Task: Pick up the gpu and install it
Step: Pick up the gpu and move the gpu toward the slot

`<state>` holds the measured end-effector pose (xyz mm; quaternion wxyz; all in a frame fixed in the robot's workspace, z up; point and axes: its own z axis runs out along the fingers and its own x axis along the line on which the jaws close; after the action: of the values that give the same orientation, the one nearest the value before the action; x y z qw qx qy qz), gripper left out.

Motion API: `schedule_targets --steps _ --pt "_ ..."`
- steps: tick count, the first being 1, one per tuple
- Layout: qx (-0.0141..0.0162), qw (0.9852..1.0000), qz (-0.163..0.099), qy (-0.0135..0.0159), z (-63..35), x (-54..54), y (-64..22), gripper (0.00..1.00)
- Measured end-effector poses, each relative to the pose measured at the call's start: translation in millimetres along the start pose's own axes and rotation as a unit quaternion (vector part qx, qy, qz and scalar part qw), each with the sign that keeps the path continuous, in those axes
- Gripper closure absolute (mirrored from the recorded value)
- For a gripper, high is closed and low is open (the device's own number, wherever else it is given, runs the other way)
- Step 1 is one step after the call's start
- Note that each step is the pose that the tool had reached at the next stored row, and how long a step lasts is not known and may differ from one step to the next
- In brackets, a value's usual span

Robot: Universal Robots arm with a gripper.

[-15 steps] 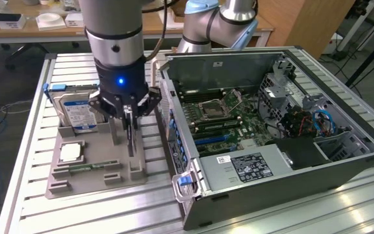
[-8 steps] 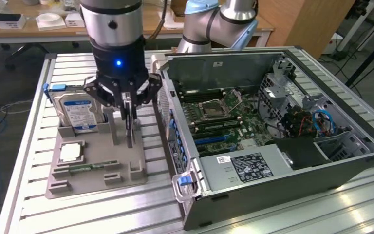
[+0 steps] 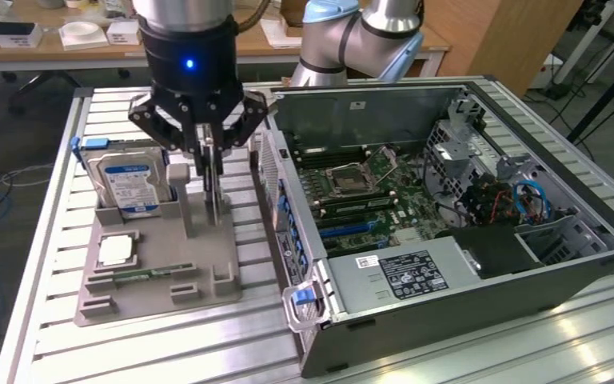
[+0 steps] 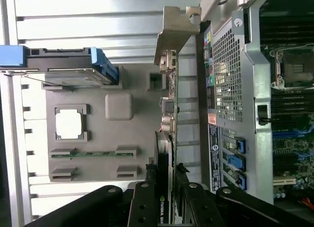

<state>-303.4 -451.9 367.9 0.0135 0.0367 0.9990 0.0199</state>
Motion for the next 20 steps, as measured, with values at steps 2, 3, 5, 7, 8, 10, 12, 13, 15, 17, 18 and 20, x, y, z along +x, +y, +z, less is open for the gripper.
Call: schedule_targets --steps 2,3,5,7,8,10,12,13,15,17,18,20 --pt "0.0000 1.0000 0.000 0.0000 -9.0 -0.2 0.4 0.74" --pt "0.0000 1.0000 0.000 0.0000 -13.4 -0.3 0.6 0.74" --pt "0.0000 1.0000 0.000 0.0000 -22.7 -0.6 0.9 0.74" --pt "0.0000 1.0000 0.000 0.0000 -31.7 -0.8 1.3 0.74" --pt "0.0000 1.0000 0.000 0.0000 -36.2 -0.9 1.5 0.74" --pt "0.0000 1.0000 0.000 0.0000 -45.2 -1.1 1.9 0.74" --pt "0.0000 1.0000 0.000 0.0000 -54.4 -1.4 2.2 0.74" --pt "0.0001 1.0000 0.000 0.0001 -56.4 -1.4 2.3 0.74" --pt "-0.0001 1.0000 0.000 0.0000 -56.3 -1.4 2.3 0.74" --pt "-0.0002 1.0000 0.000 0.0003 -56.3 -4.3 2.4 0.74" --pt "-0.0002 1.0000 0.000 0.0005 -56.1 -8.5 2.8 0.74" --pt "-0.0002 1.0000 0.000 0.0011 -55.6 -17.6 3.5 0.74"
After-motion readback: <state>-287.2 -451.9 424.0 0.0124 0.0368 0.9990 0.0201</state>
